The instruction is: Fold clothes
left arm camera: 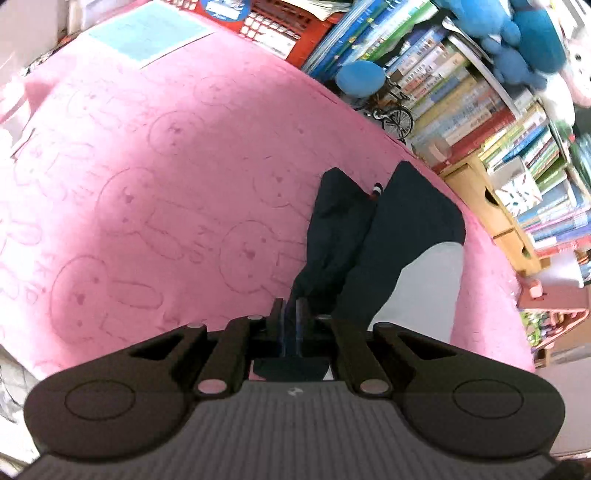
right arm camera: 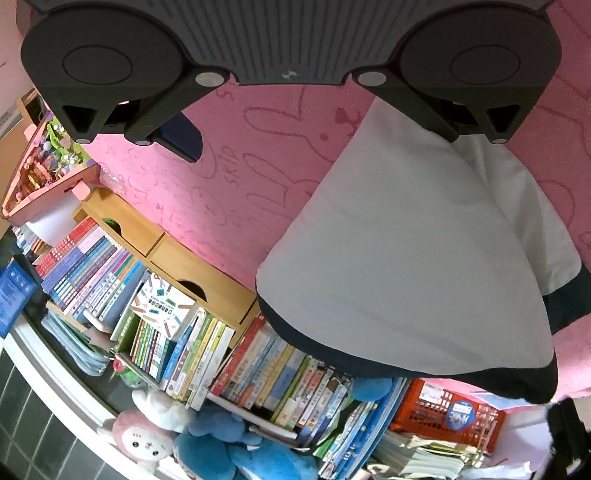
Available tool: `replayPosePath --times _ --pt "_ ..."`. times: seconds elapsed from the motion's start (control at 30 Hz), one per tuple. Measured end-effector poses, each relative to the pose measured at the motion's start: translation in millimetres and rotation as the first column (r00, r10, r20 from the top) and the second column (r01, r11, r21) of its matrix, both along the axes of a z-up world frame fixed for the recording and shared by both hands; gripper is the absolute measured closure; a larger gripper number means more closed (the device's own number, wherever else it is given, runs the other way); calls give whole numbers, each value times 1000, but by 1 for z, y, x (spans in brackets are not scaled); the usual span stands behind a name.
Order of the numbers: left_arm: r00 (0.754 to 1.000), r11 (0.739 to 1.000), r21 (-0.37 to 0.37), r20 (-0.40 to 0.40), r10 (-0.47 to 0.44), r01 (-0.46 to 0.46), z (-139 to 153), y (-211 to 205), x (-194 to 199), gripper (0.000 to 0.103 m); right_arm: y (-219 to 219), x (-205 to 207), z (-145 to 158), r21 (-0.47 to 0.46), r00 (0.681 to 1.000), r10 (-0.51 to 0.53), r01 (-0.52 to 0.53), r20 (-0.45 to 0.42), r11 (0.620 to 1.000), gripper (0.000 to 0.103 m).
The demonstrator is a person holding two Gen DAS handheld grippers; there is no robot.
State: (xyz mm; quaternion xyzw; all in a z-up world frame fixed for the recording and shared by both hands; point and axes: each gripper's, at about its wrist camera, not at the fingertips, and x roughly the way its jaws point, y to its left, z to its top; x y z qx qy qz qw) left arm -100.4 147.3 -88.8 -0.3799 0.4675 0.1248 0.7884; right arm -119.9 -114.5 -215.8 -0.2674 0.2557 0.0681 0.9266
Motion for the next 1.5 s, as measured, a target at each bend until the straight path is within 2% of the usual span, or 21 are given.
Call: replayPosePath --times 0.03,0.13,0.23,0.37,0.53,0.63,0.67,0.7,0.73,0.77,0.87,1.03,1.13,1.2,1.27,1.3,1.33,1.37,1.4,1.47,1.5 --pt "1000 998 -63 6 -17 17 -4 -1 -1 97 -1 0 0 4 1000 -1 1 -1 1000 0" --pt "995 969 -230 1 -96 93 -25 -19 7 82 -4 -2 0 13 1000 -3 3 -2 1000 0" --pt "983 928 -333 -13 -185 170 -55 -52 29 72 -6 -5 1 10 1000 6 -6 5 1000 0" --pt "986 895 -423 -23 -165 140 -89 -77 54 60 -10 -12 4 3 999 19 -19 28 1000 0" --pt "998 899 -435 35 -46 57 -92 -74 72 60 -2 -25 10 -48 983 125 -120 134 992 0" --pt "996 927 -371 85 -18 49 -82 -69 72 61 14 -20 5 -84 960 220 -208 175 974 0" --pt "996 940 -340 93 -1 33 -78 -67 69 70 19 -16 4 -83 955 237 -225 179 971 1" --pt "995 951 -310 101 16 17 -74 -65 66 84 22 -10 5 -75 956 242 -232 168 970 2" --pt "993 957 -290 108 37 -4 -70 -61 63 89 23 -4 6 -65 958 242 -234 152 970 11" --pt "991 958 -286 114 69 -34 -69 -55 58 90 22 1 8 -58 962 237 -231 135 971 25" --pt "980 952 -280 117 163 -125 -67 -44 38 91 0 4 13 -51 970 229 -225 80 973 36" --pt "976 946 -279 94 199 -166 -65 -59 14 91 -38 -1 24 -38 974 227 -227 21 973 38" --pt "980 950 -273 82 183 -155 -61 -75 8 85 -47 2 23 -15 973 231 -231 -10 973 38" --pt "983 948 -288 76 167 -139 -64 -88 15 65 -49 4 21 -2 970 241 -241 -22 971 38" --pt "983 952 -268 68 172 -148 -69 -98 25 52 -49 4 19 8 965 260 -260 -24 966 37" --pt "982 954 -258 64 175 -153 -71 -103 30 52 -49 4 18 8 962 273 -273 -25 962 36" --pt "982 956 -249 61 178 -158 -73 -108 35 53 -49 3 17 8 959 283 -283 -28 959 35" --pt "982 957 -239 57 181 -162 -76 -113 40 61 -49 3 15 10 956 291 -291 -32 957 33" --pt "979 958 -223 54 195 -178 -76 -114 44 81 -50 3 14 13 955 294 -294 -30 956 33" --pt "962 945 -215 62 266 -247 -73 -102 41 93 -53 2 13 20 956 294 -294 -20 956 25" --pt "950 937 -206 72 304 -284 -70 -93 35 94 -54 3 13 23 956 293 -292 -17 956 23"
